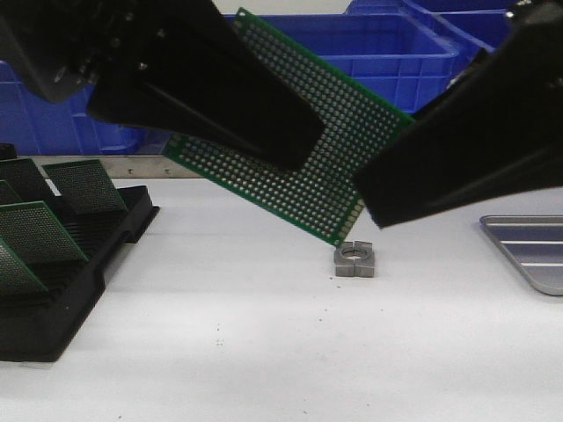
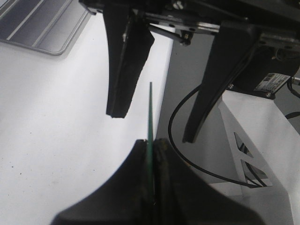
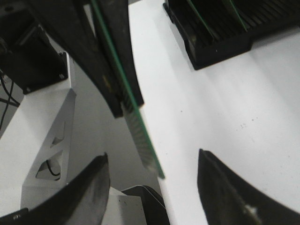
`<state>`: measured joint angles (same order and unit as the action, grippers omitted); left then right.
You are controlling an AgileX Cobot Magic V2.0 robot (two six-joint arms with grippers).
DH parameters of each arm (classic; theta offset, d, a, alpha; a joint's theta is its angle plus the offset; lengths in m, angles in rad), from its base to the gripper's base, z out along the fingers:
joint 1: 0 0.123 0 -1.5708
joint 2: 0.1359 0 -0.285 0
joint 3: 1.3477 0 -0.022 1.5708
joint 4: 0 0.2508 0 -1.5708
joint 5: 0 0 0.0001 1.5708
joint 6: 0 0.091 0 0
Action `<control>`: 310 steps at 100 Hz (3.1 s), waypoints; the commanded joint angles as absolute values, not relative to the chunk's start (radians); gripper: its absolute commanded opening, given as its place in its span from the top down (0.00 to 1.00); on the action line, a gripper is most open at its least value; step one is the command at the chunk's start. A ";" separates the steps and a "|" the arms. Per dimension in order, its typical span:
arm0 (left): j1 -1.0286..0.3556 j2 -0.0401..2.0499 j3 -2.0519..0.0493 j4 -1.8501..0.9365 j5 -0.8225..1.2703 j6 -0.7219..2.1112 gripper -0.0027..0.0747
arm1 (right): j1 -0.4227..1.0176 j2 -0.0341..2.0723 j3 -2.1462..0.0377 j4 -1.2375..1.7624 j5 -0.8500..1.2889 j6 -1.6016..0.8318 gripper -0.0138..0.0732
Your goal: Place circuit board on tray
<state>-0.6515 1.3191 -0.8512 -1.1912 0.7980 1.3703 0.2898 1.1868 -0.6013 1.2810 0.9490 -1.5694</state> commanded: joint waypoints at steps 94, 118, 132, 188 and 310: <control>-0.661 1.295 -0.882 -1.251 0.739 1.372 0.36 | 0.305 1.178 -0.631 1.233 0.952 -1.239 0.92; -0.661 1.295 -0.882 -1.251 0.700 1.372 0.36 | 0.244 1.178 -0.631 1.044 0.853 -0.941 0.92; -0.661 1.295 -0.882 -1.251 0.700 1.372 0.36 | 0.160 1.178 -0.631 1.041 0.710 -0.880 0.92; -0.661 1.295 -0.882 -1.251 0.702 1.372 0.36 | -0.118 1.343 -0.636 1.041 0.227 -0.879 0.92; -0.399 1.159 -0.882 -0.451 0.796 1.358 0.36 | -0.119 1.464 -0.766 1.029 0.292 -0.955 0.11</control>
<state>-0.4408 1.1778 -0.8512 -0.5369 0.7744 1.3737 -0.1122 1.5014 -0.7378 1.0231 0.2838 -0.9422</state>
